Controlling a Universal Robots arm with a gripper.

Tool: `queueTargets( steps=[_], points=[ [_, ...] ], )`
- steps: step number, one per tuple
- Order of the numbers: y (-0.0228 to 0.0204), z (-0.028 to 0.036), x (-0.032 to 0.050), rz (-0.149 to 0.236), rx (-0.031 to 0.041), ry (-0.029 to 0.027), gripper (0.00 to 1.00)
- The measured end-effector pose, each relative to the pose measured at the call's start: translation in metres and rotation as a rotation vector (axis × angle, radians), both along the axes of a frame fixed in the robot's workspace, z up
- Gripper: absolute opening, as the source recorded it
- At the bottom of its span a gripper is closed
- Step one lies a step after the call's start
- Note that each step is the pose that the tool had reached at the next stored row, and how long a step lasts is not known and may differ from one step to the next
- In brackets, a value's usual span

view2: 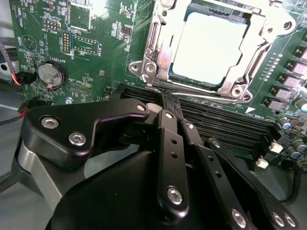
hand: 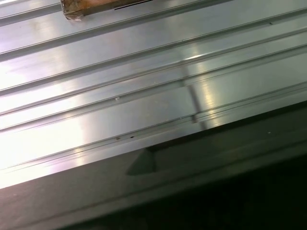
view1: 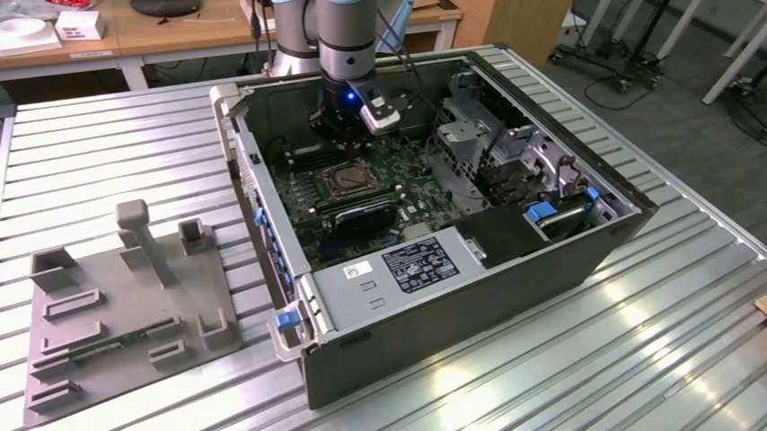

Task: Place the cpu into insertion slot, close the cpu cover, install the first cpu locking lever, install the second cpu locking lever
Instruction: 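Install the first cpu locking lever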

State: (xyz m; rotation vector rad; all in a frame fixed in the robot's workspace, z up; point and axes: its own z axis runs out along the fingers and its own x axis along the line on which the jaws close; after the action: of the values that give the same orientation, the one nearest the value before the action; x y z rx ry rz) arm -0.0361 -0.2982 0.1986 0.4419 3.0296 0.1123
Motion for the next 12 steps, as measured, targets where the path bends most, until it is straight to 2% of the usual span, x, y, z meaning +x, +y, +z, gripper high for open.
queueTargets(
  steps=[8, 12],
  points=[
    [0.0, -0.0013, -0.0002, 0.0, -0.0082, -0.0002, 0.11],
    [0.0002, -0.0015, -0.0001, 0.0, -0.0077, -0.0009, 0.11]
  ],
)
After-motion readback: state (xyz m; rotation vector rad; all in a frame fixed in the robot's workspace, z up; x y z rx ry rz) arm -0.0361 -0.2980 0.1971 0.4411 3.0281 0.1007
